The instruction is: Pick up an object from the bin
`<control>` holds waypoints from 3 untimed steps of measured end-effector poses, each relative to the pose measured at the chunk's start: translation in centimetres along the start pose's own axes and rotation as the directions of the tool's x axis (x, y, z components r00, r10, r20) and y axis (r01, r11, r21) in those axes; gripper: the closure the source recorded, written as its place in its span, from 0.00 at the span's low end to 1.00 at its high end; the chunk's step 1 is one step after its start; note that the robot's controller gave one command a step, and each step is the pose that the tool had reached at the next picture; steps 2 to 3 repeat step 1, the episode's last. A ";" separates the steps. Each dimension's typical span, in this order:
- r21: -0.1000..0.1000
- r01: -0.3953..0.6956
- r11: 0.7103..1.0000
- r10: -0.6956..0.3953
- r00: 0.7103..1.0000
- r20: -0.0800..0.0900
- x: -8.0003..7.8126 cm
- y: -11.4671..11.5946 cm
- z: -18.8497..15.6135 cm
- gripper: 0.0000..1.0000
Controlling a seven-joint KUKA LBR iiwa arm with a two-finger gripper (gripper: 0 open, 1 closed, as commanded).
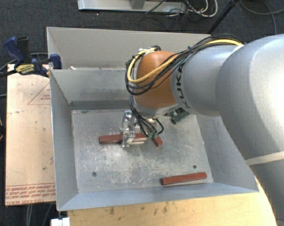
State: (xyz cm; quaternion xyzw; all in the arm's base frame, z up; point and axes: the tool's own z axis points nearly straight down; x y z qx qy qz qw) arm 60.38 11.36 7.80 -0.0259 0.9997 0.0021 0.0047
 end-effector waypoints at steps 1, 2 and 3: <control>0.003 -0.021 1.000 0.021 1.000 -0.005 -1.5 0.2 -13.7 1.00; 0.003 -0.021 1.000 0.021 1.000 -0.005 -1.5 0.2 -13.7 1.00; 0.003 -0.021 1.000 0.021 1.000 -0.005 -1.5 0.2 -13.7 1.00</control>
Offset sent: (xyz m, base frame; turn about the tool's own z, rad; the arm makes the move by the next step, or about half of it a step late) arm 0.0000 0.0000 0.0000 0.0000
